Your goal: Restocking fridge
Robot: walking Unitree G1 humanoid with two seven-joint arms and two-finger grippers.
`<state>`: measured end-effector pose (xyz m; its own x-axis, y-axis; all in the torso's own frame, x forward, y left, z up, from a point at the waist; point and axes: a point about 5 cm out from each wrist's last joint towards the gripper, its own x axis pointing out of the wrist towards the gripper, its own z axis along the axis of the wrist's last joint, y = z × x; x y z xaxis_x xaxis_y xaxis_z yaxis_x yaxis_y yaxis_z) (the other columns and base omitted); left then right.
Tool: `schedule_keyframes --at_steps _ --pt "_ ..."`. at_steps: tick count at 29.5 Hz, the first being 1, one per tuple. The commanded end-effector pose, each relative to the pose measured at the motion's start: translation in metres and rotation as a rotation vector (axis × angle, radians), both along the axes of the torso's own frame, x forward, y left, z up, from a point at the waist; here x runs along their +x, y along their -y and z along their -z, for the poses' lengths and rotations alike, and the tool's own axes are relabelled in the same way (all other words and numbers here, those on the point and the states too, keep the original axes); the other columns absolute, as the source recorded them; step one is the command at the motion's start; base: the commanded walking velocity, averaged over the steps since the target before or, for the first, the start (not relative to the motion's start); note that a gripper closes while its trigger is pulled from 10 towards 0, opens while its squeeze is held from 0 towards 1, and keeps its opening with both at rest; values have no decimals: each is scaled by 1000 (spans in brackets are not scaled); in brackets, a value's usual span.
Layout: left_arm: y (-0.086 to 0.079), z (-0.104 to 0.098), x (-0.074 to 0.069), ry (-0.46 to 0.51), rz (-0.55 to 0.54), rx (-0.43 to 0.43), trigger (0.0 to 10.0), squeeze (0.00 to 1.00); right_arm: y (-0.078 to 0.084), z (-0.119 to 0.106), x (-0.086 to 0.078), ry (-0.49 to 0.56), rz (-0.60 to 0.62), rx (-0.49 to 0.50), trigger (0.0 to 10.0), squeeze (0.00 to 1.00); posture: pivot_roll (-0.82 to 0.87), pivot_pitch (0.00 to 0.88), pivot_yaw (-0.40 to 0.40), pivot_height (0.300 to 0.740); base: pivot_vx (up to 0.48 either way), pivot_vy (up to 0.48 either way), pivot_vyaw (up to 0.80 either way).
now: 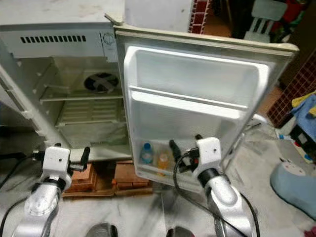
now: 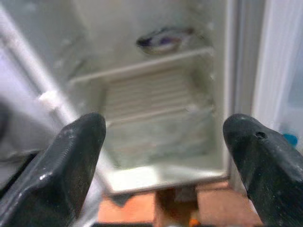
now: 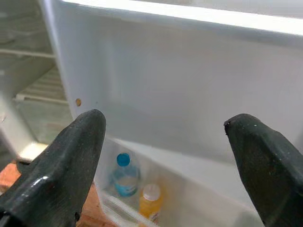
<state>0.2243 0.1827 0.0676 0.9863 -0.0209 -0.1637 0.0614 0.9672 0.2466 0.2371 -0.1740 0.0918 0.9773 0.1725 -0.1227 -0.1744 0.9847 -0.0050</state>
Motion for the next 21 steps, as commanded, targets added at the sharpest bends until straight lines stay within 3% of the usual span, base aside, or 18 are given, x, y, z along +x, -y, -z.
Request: schedule_keyframes --at_steps 1,2,6,10,14,21 --pt "3 1 0 -11 42 21 10000 0 15 0 0 6 116 -19 10000 0 92 0 1 740 -405 0 0" --pt "4 1 1 -10 43 20 10000 0 17 3 -3 -14 143 20 10000 0 92 0 0 740 -289 0 0" --pt "4 1 1 -13 39 16 10000 0 17 1 -8 10 179 10 10000 0 80 0 -5 740 -352 0 0" --pt "5 2 4 -5 50 -7 10000 0 13 -3 -8 51 232 -9 10000 0 54 0 -8 740 0 0 0" --pt "14 9 14 -51 110 -132 10000 0 17 0 1 50 245 -15 10000 0 50 0 -16 740 0 0 0" --pt "11 1 21 -3 120 -92 10000 0 22 -6 17 93 270 -12 10000 0 52 0 -4 740 48 0 0"
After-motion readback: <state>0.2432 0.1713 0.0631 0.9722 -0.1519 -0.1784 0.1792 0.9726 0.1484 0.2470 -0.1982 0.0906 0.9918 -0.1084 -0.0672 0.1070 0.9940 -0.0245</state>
